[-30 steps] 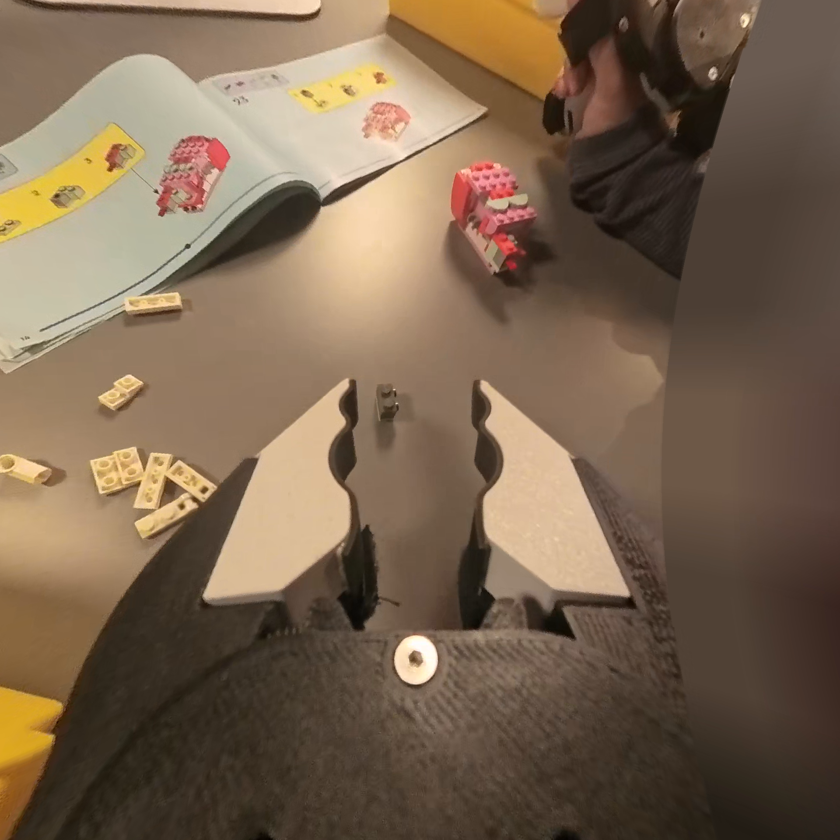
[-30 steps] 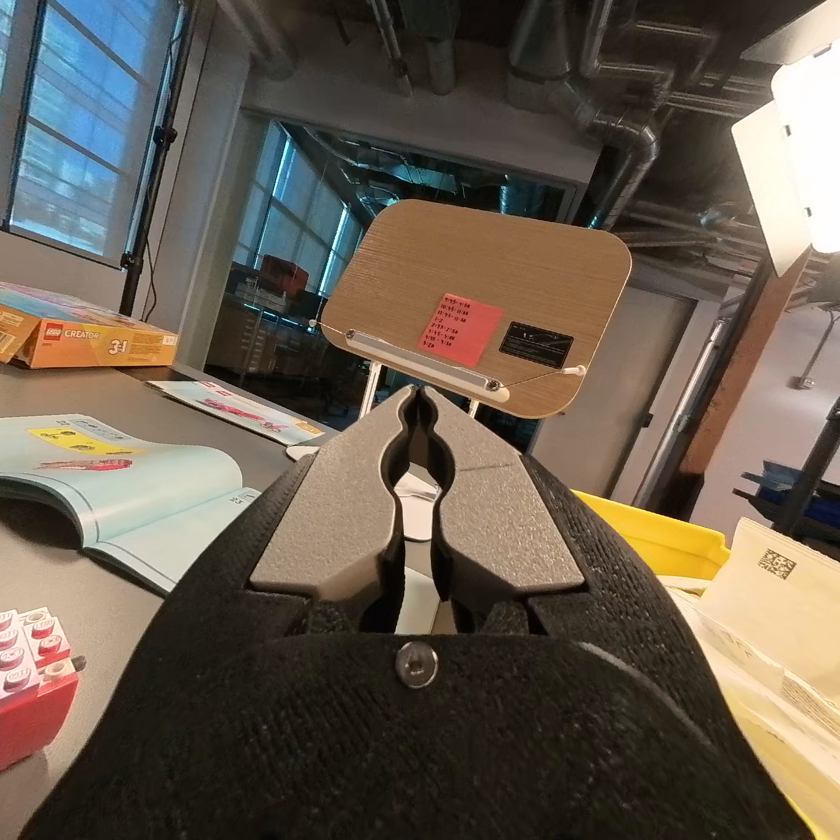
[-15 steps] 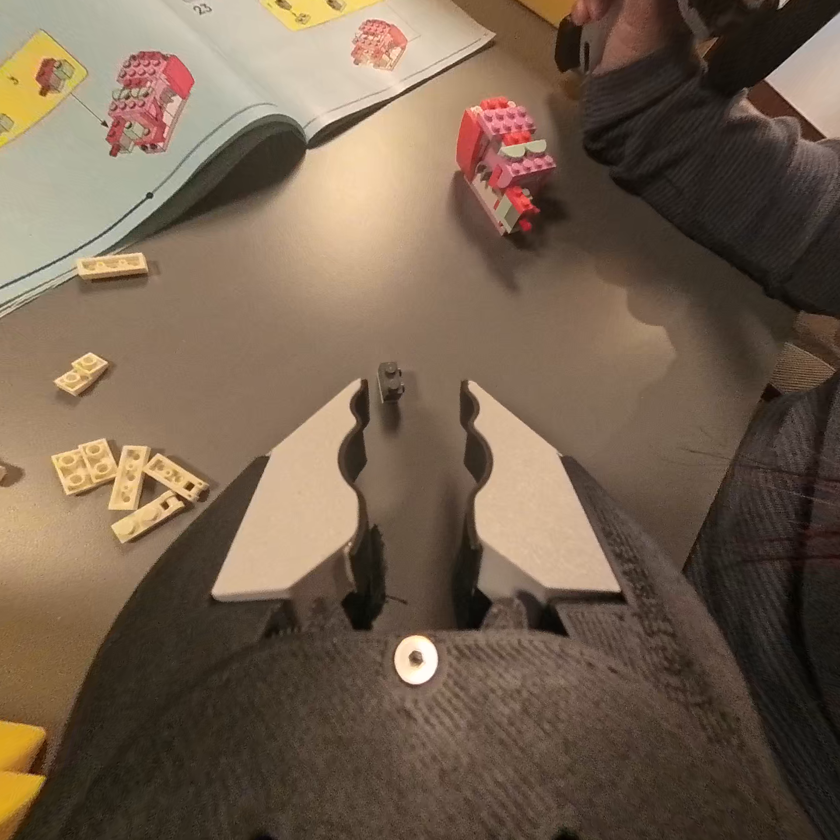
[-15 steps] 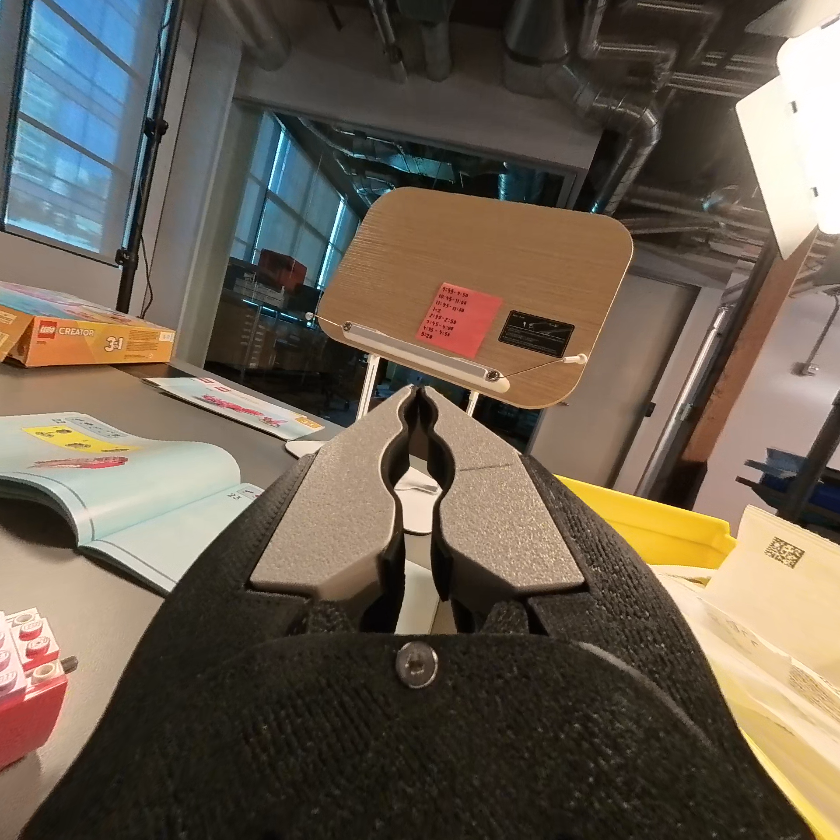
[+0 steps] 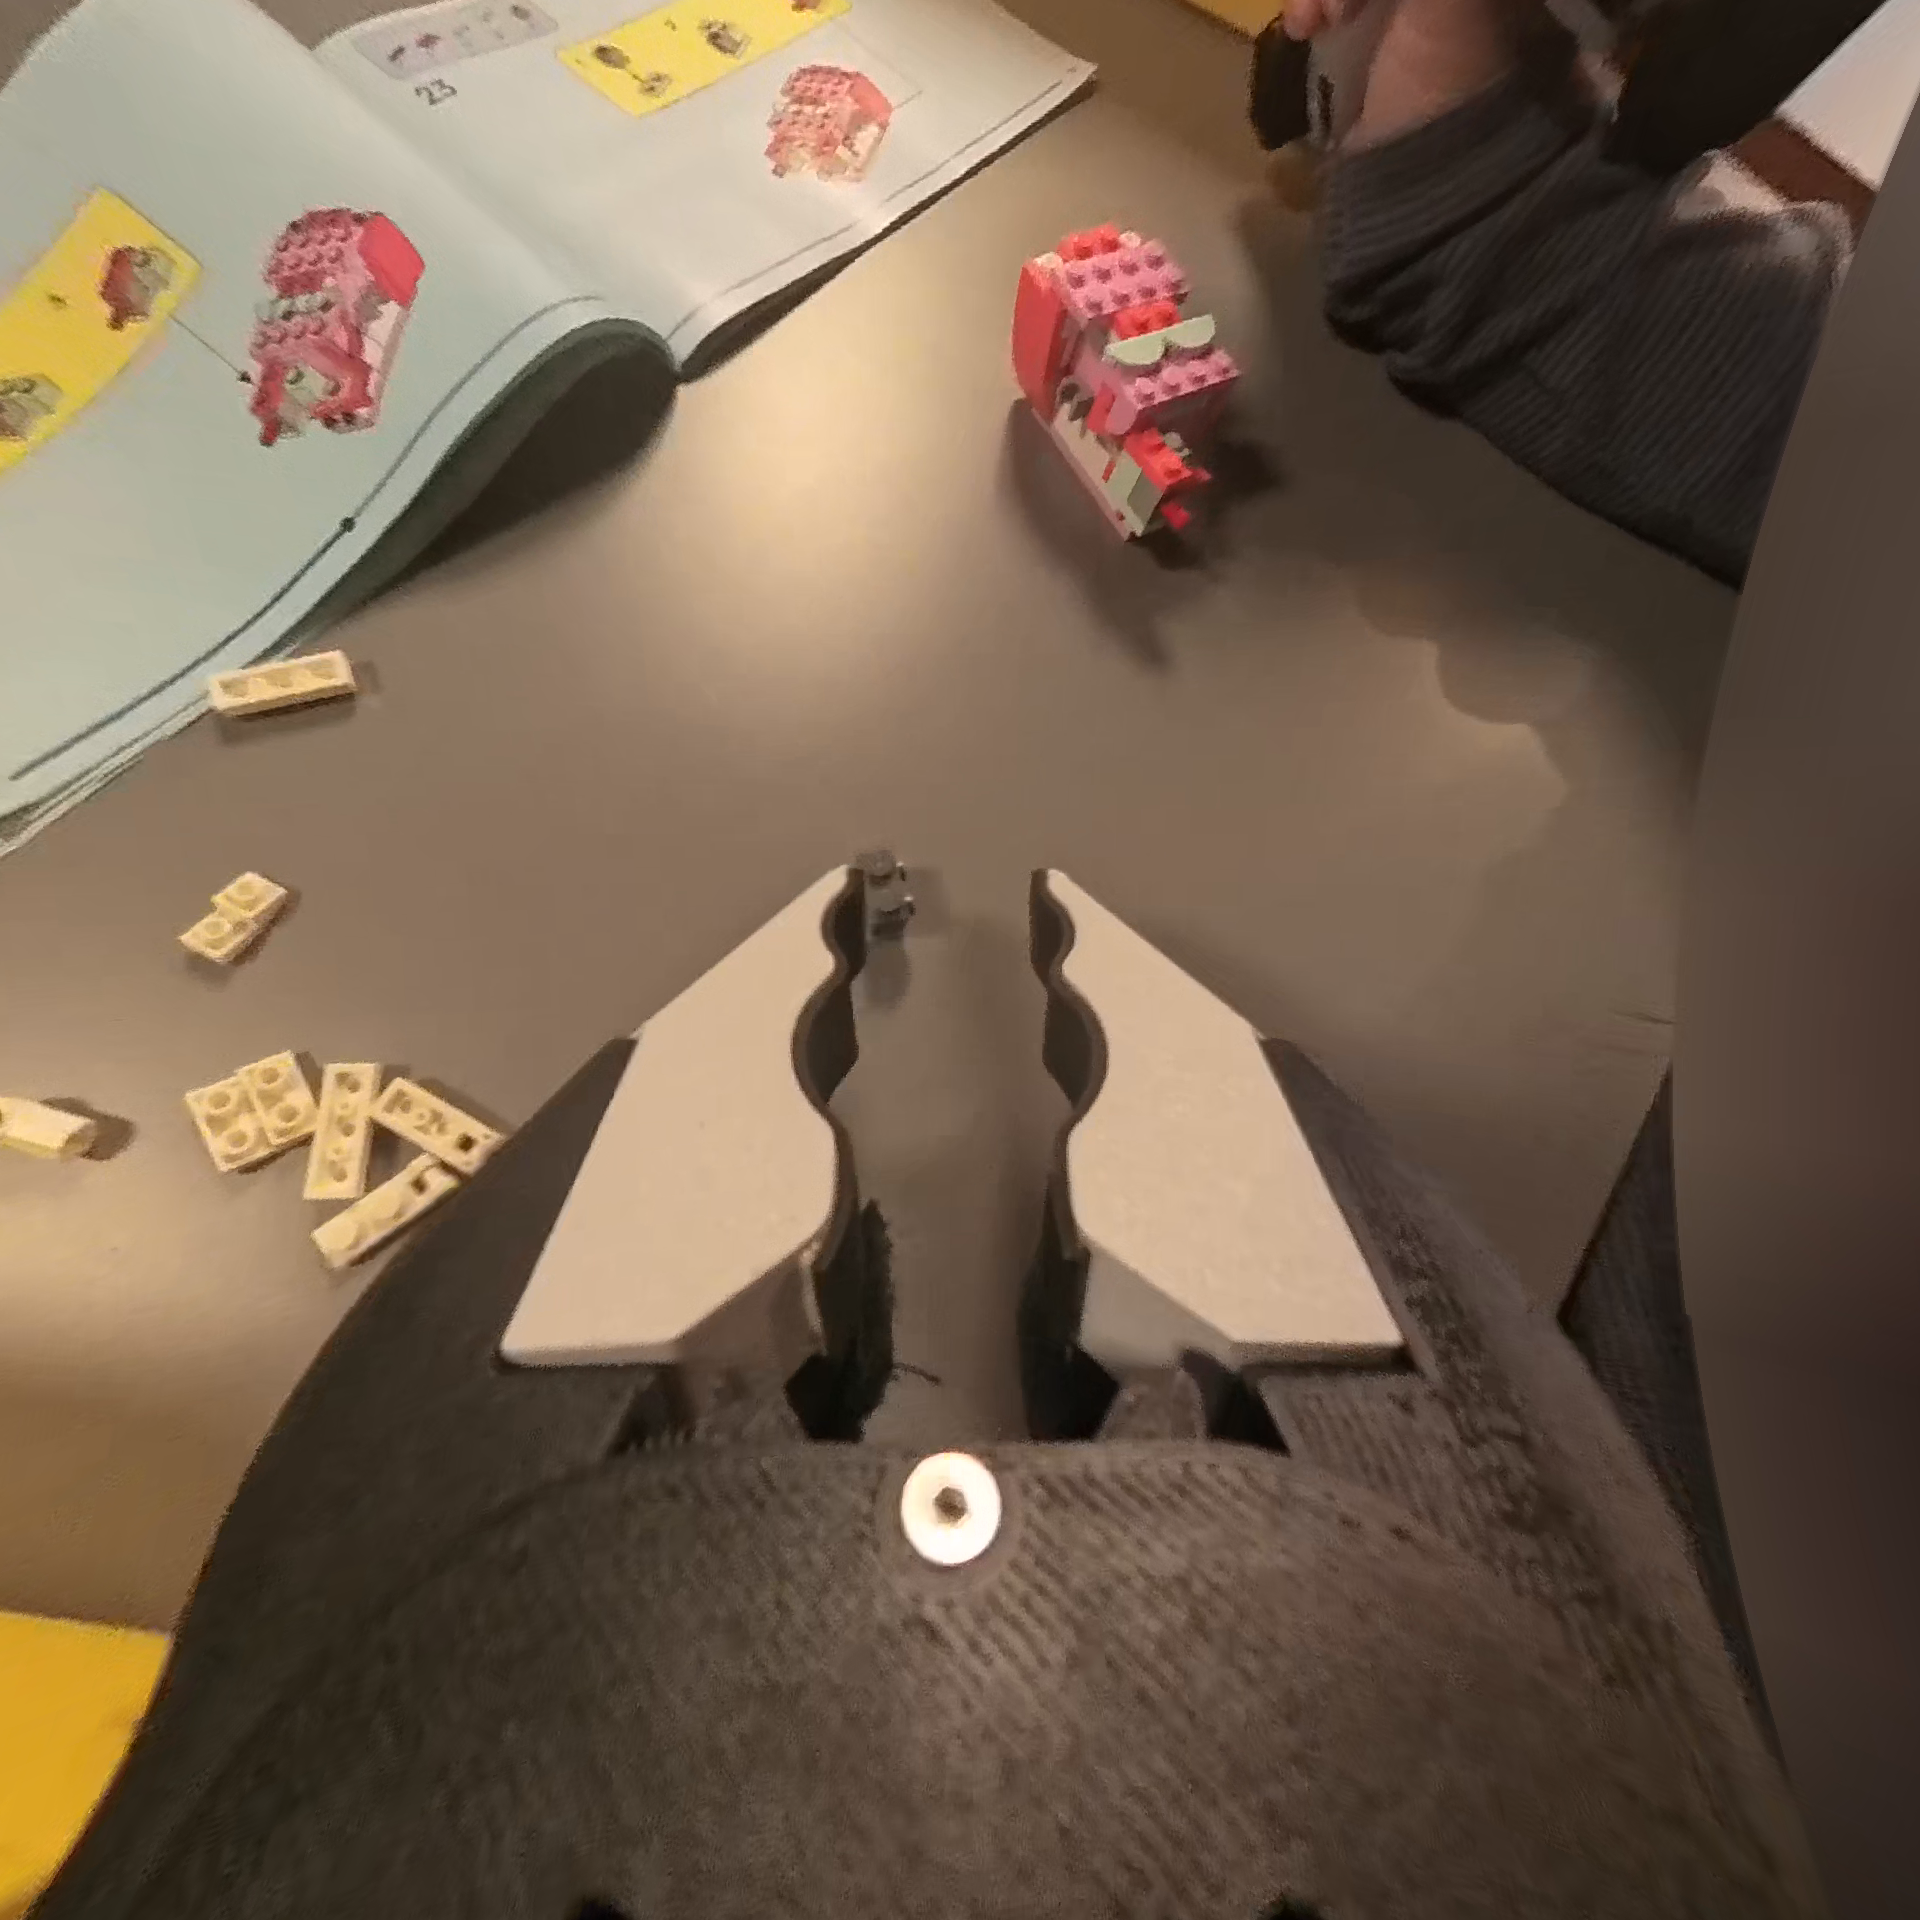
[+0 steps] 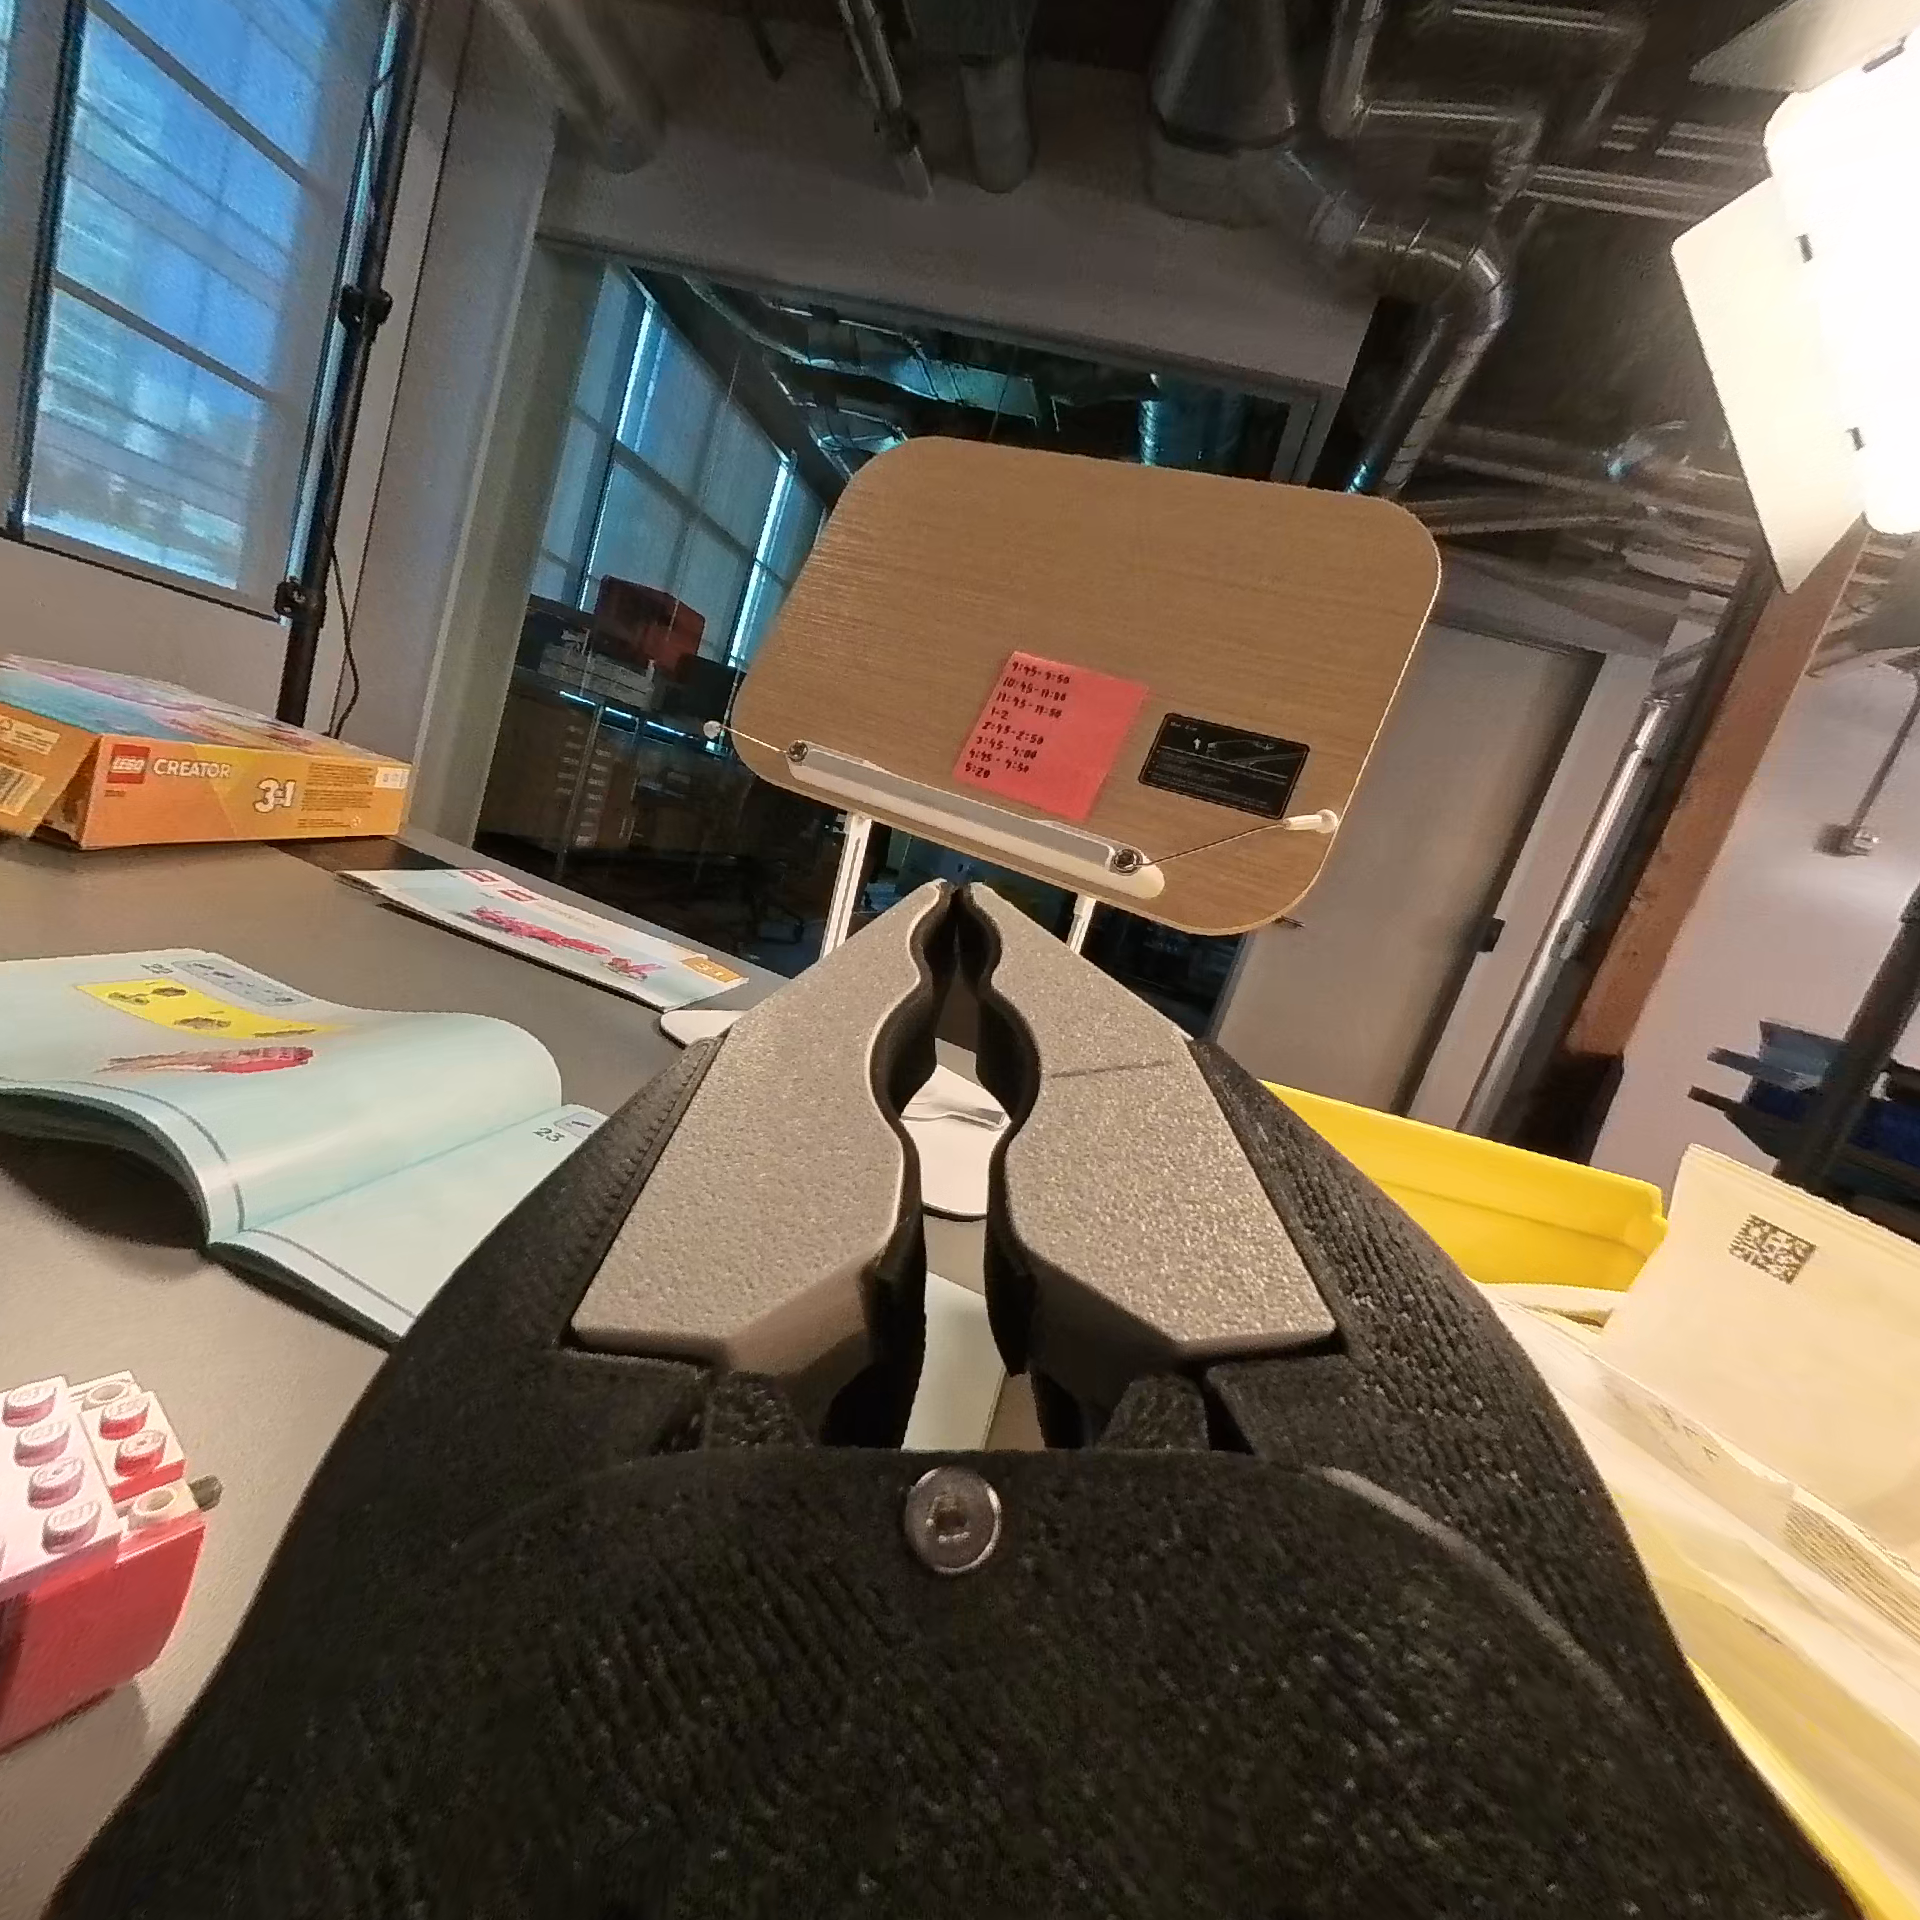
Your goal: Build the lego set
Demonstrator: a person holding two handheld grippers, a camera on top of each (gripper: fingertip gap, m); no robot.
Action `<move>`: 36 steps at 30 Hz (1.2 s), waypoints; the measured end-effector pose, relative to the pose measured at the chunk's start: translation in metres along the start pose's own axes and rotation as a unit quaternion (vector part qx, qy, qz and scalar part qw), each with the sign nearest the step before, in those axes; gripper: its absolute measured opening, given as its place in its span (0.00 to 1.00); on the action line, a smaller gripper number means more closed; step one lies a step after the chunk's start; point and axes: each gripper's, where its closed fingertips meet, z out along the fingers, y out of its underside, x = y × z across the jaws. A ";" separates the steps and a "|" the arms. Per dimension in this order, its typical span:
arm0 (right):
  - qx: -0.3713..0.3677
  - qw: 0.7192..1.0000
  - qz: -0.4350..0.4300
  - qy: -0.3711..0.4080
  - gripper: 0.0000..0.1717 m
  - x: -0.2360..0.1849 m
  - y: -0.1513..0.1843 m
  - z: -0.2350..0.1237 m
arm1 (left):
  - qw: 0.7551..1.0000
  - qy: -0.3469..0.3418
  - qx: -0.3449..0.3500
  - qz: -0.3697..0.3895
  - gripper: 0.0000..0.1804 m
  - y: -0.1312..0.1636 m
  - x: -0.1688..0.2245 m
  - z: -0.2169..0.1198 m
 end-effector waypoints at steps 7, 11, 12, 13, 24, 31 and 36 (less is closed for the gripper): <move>-0.002 1.000 0.002 0.001 0.00 0.001 0.001 0.000 | 1.000 -0.001 -0.015 -0.021 0.18 0.006 -0.005 0.007; -0.003 1.000 0.000 0.001 0.00 0.000 0.001 0.000 | 0.999 -0.005 -0.034 -0.013 0.19 0.012 -0.006 0.010; -0.003 1.000 0.000 0.001 0.00 0.000 0.001 0.000 | 0.999 -0.003 -0.036 -0.015 0.19 0.013 -0.006 0.011; -0.003 1.000 0.001 0.001 0.00 0.000 0.001 0.000 | 0.999 0.001 -0.034 -0.017 0.19 0.012 -0.005 0.011; -0.004 1.000 -0.002 -0.001 0.00 0.000 0.002 0.000 | 0.999 0.002 -0.043 -0.031 0.21 0.010 -0.010 0.011; -0.004 1.000 -0.004 -0.003 0.00 -0.002 0.001 -0.001 | 0.998 0.016 -0.057 -0.035 0.16 0.014 -0.003 0.014; -0.003 1.000 -0.016 -0.012 0.00 -0.007 -0.001 -0.002 | 0.998 0.009 -0.047 -0.027 0.13 0.011 -0.002 0.014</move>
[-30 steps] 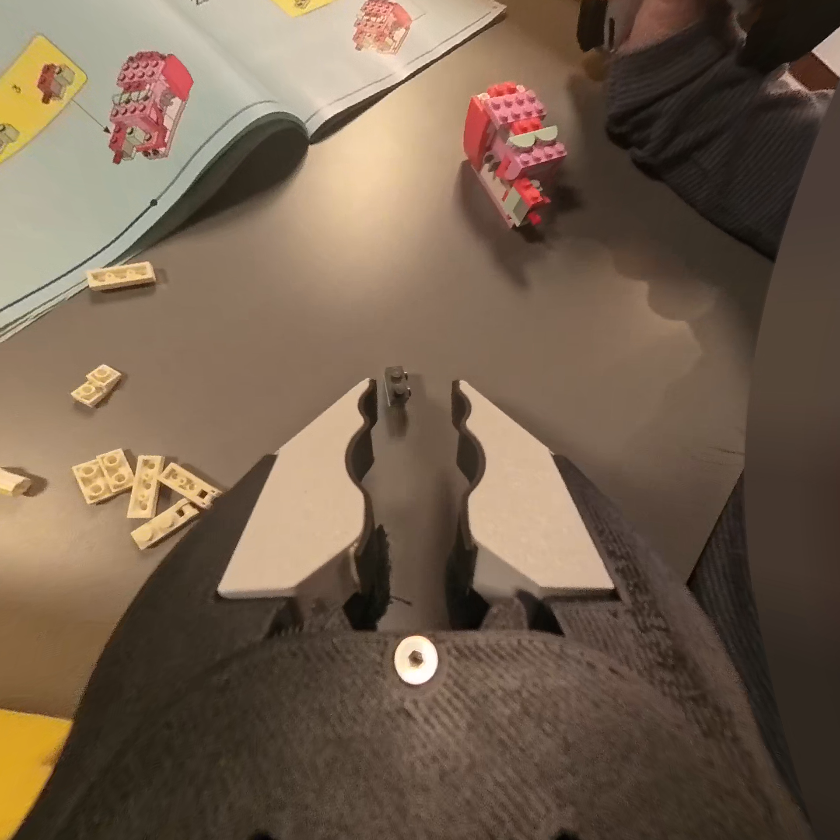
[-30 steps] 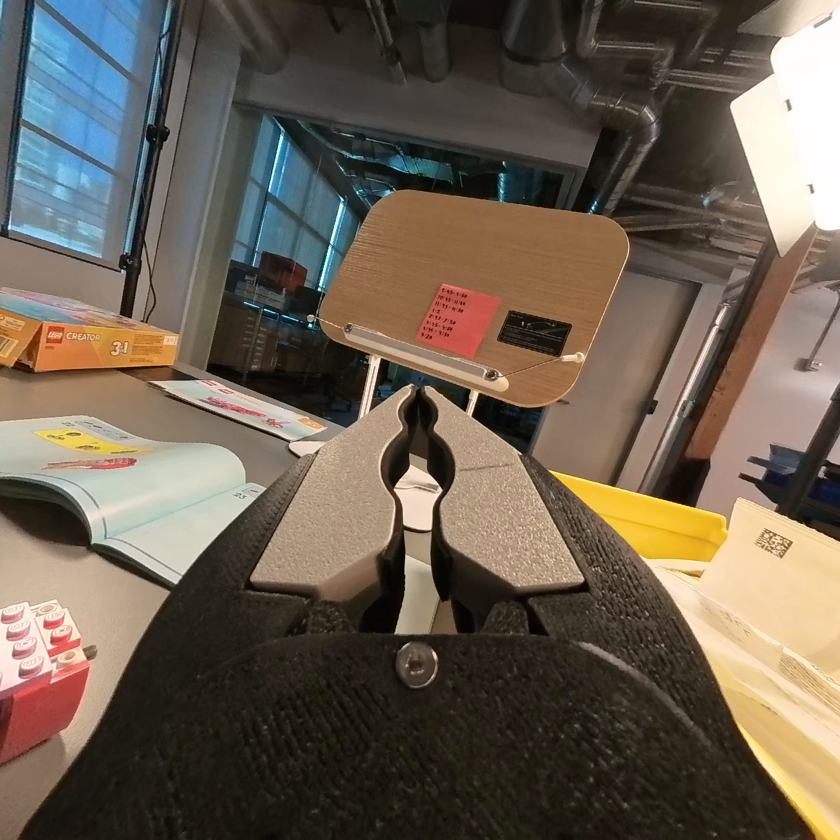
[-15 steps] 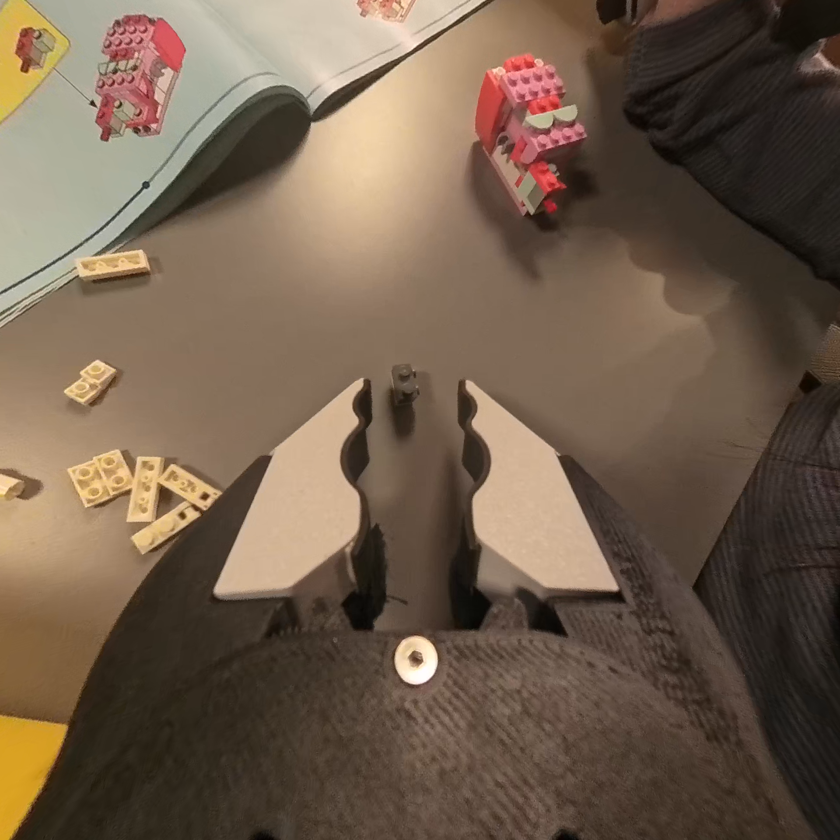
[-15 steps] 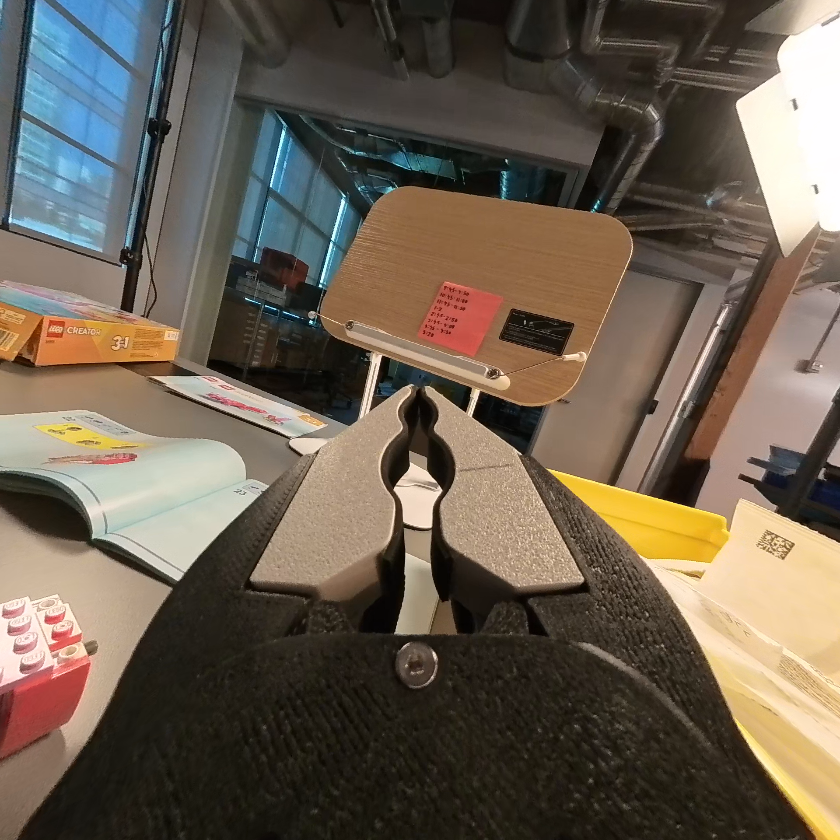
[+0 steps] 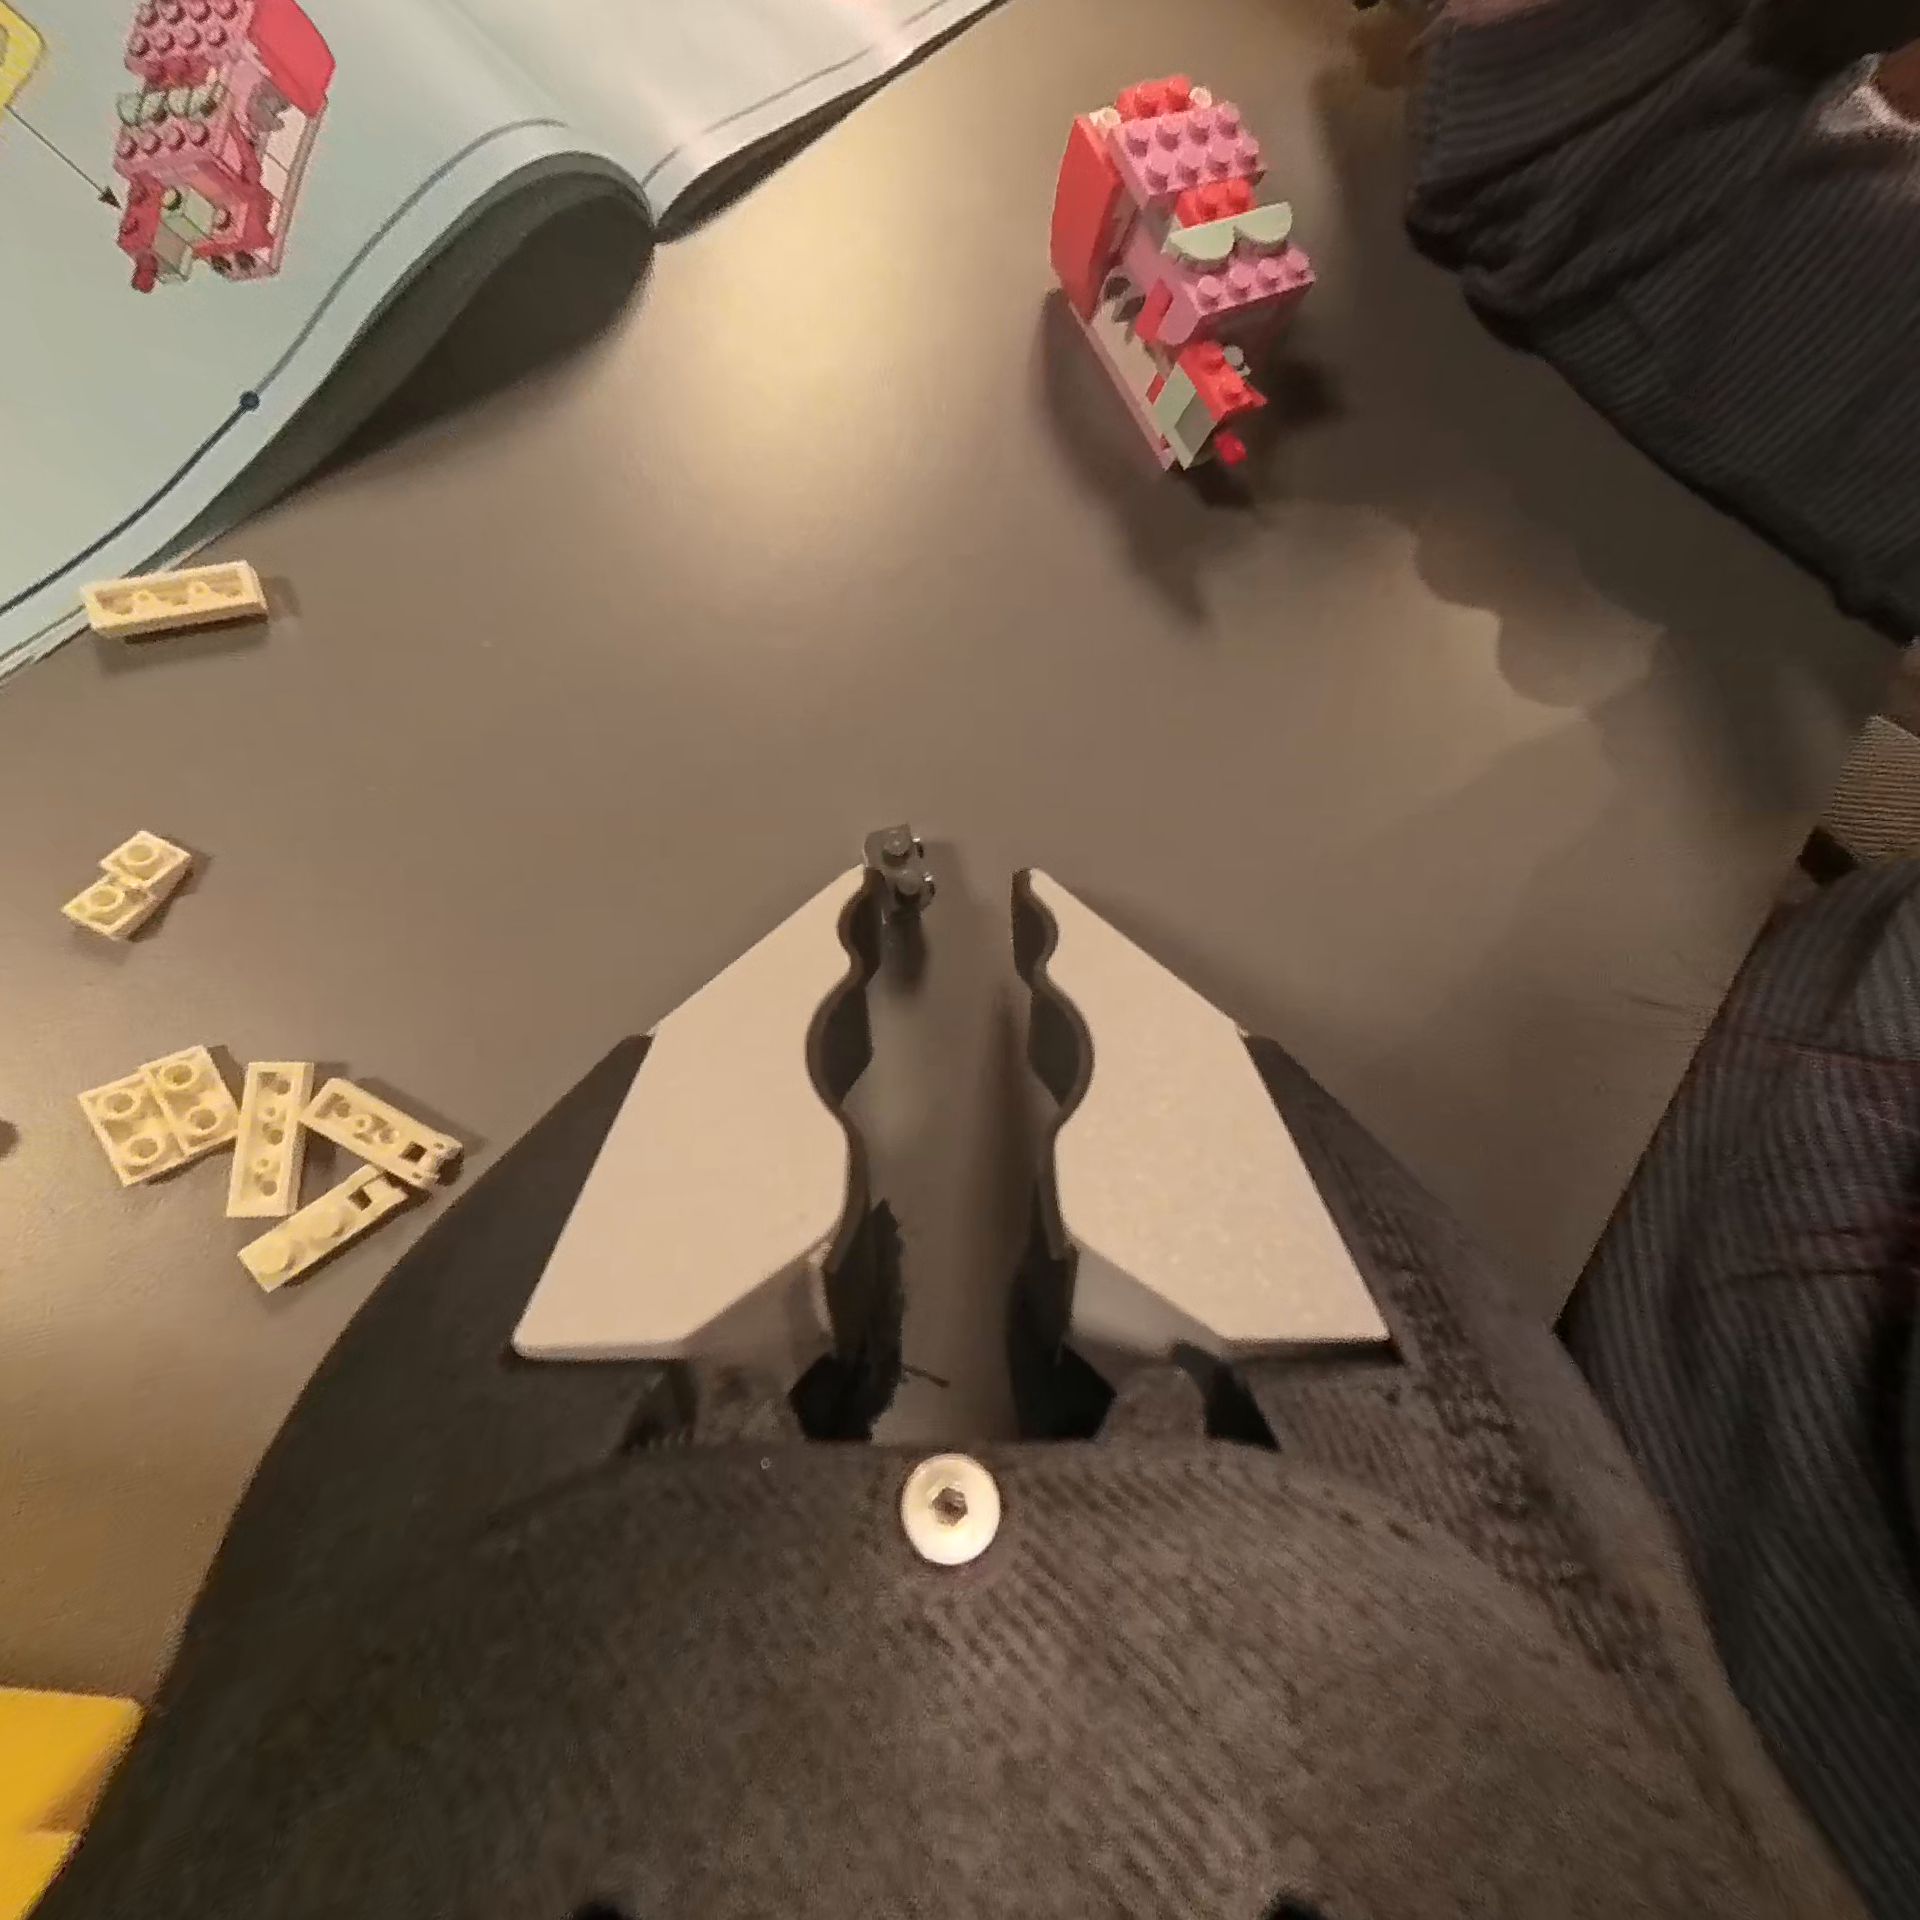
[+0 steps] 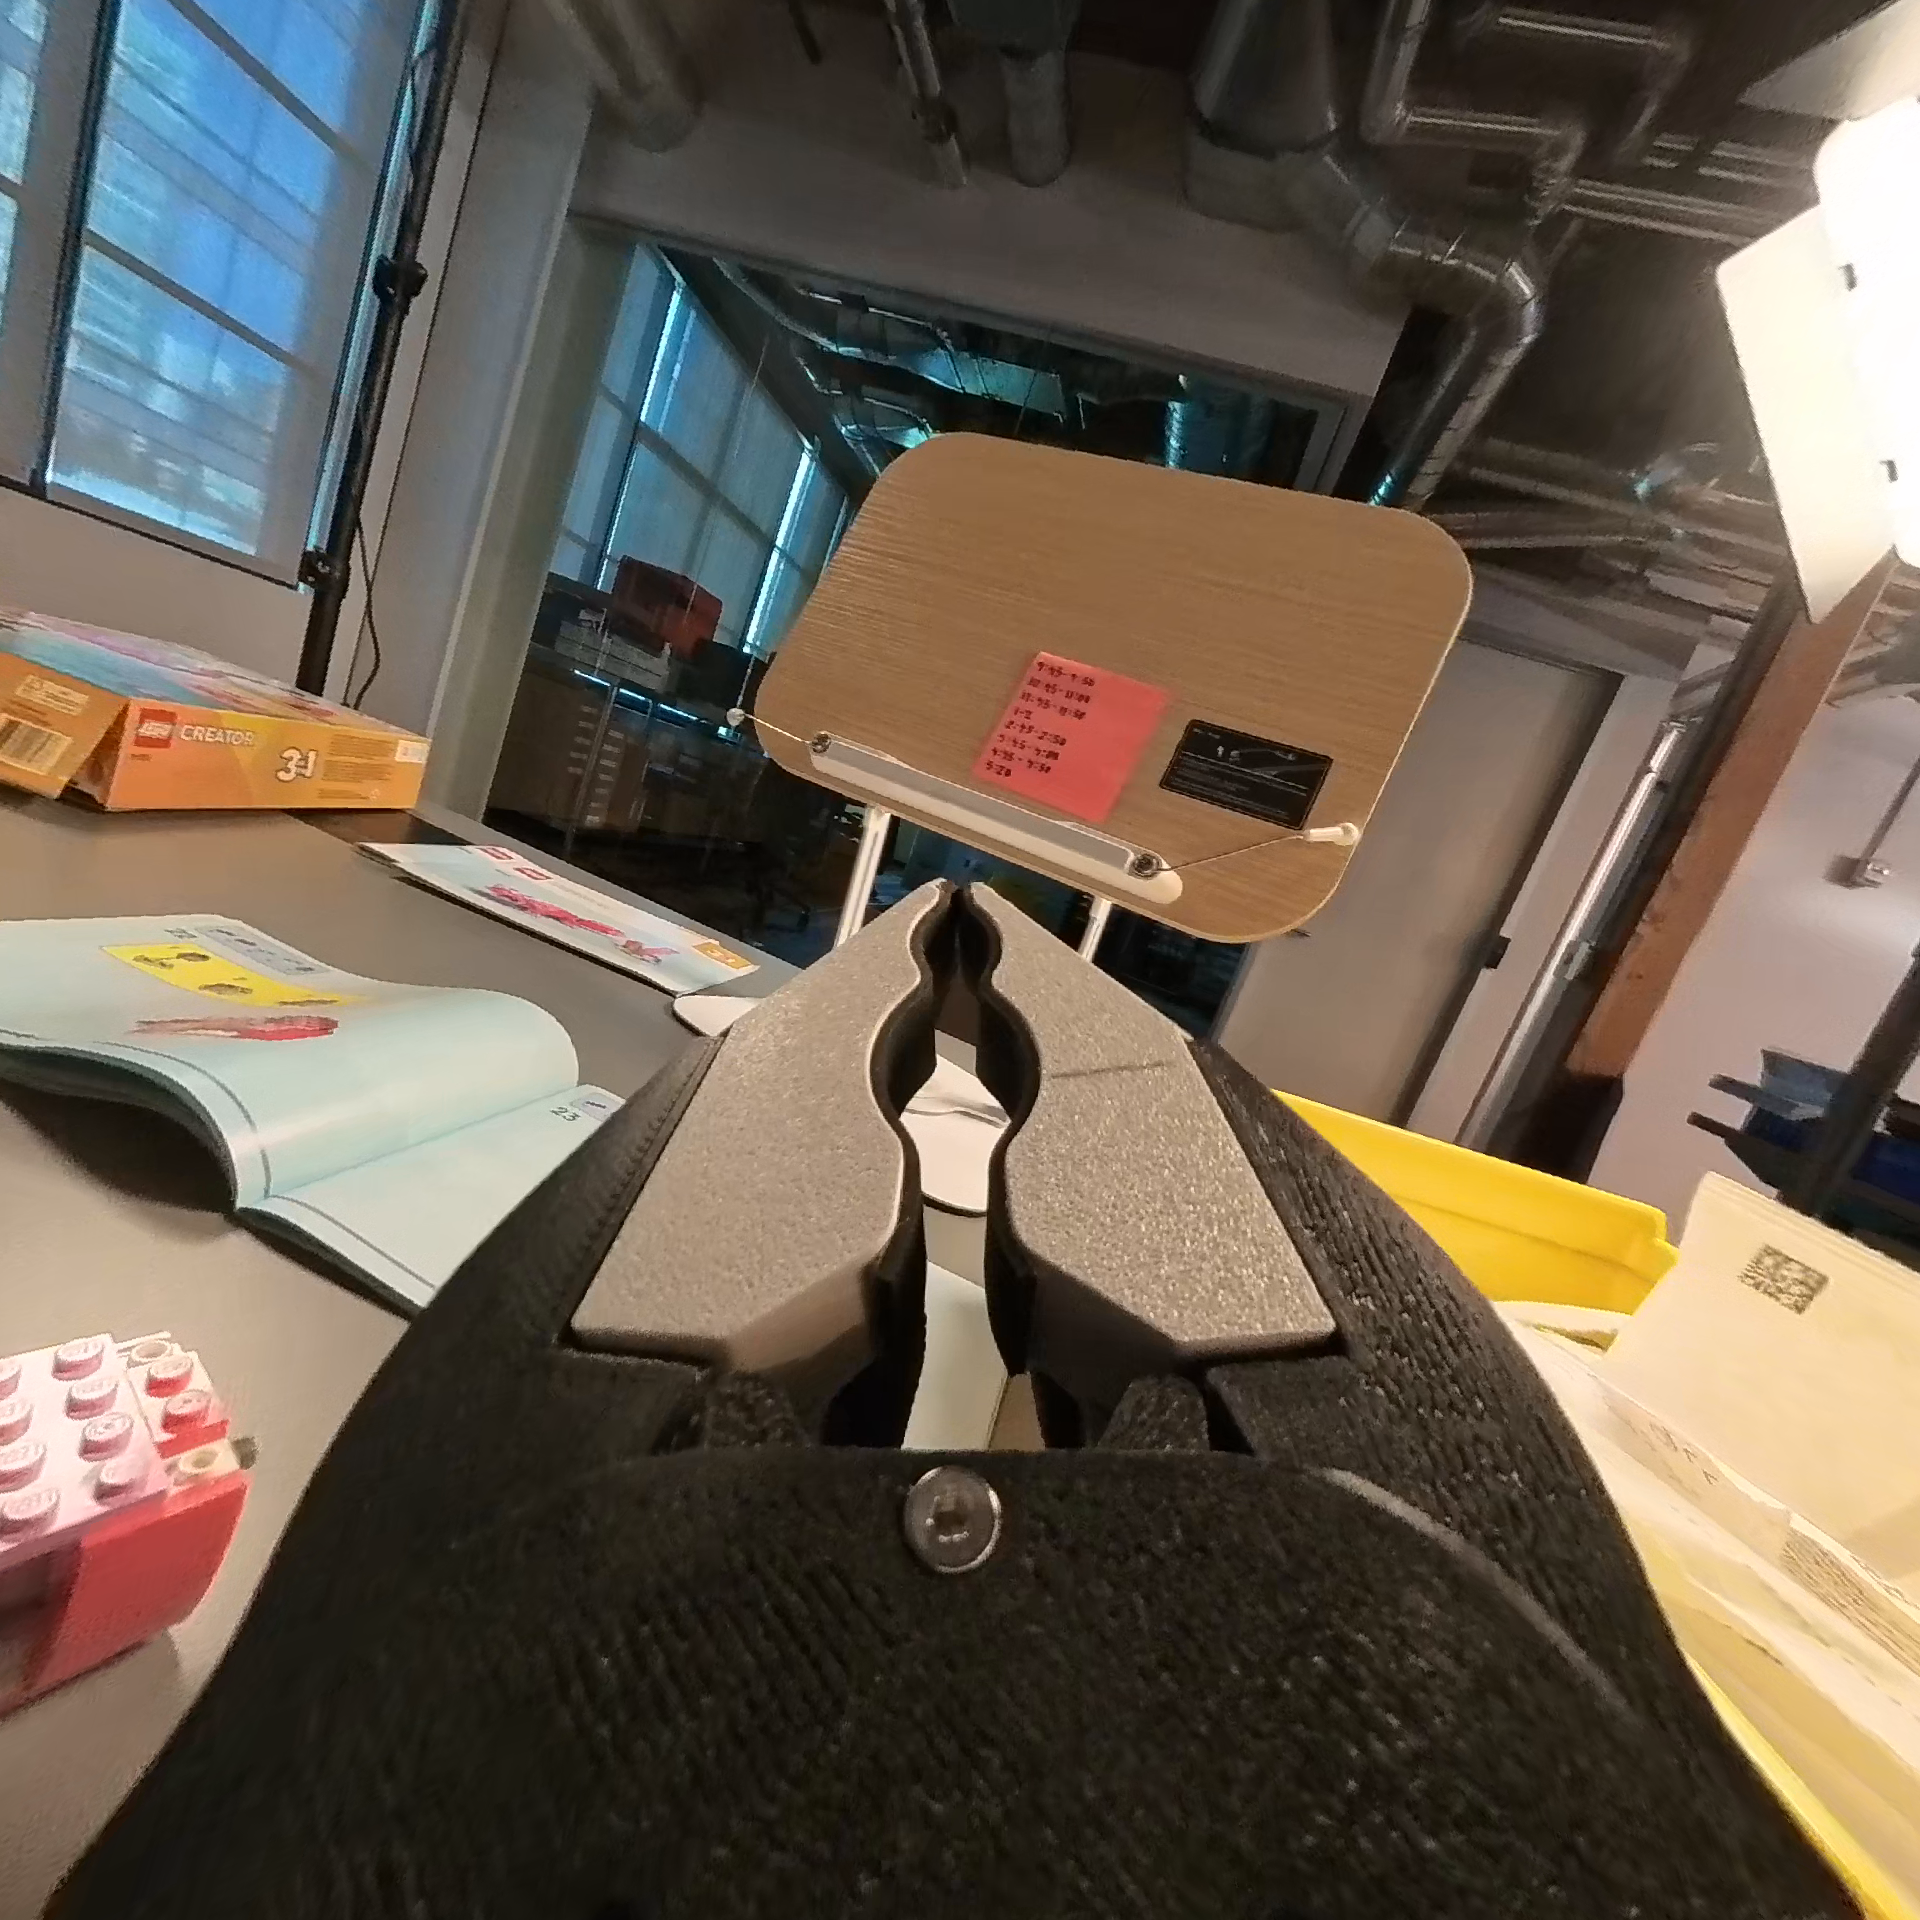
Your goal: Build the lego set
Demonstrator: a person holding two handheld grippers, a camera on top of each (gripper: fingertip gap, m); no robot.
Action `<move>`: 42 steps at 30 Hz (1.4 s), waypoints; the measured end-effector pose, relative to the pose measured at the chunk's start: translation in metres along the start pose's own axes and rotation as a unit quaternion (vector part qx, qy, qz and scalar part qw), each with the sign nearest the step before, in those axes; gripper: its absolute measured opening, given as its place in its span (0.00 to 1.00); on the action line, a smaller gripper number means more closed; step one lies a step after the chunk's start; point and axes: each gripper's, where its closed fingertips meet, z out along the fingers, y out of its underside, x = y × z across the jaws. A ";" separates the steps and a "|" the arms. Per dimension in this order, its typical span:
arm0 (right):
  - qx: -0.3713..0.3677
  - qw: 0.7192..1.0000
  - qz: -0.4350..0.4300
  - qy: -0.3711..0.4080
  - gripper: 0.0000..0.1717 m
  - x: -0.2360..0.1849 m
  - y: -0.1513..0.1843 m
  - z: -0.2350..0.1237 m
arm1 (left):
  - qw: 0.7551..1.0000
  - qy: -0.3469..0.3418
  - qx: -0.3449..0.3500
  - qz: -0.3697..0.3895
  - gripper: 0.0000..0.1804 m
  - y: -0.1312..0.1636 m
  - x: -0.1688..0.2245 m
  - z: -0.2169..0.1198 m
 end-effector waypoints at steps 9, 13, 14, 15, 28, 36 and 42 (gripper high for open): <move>-0.001 1.000 -0.001 -0.001 0.00 -0.001 0.000 0.000 | 1.000 -0.005 -0.002 0.004 0.16 0.003 -0.003 -0.005; -0.001 1.000 0.000 -0.002 0.00 -0.001 0.000 0.000 | 1.000 -0.004 -0.007 0.004 0.16 0.006 -0.002 -0.004; -0.002 1.000 0.000 -0.001 0.00 -0.001 0.000 0.000 | 1.000 -0.005 -0.009 0.005 0.16 0.007 -0.002 -0.004; -0.002 1.000 0.000 -0.001 0.00 -0.001 0.000 0.000 | 1.000 -0.006 -0.009 0.006 0.16 0.007 -0.002 -0.003; -0.001 1.000 -0.001 -0.003 0.00 -0.001 0.000 0.000 | 1.000 -0.007 0.016 -0.010 0.13 -0.005 -0.002 0.000; -0.001 1.000 0.001 -0.003 0.00 -0.001 0.000 -0.001 | 0.999 -0.030 -0.003 -0.022 0.05 -0.003 -0.010 0.007; -0.001 1.000 0.019 -0.010 0.00 -0.001 -0.001 -0.001 | 0.995 -0.005 0.087 -0.056 0.05 -0.028 -0.010 -0.009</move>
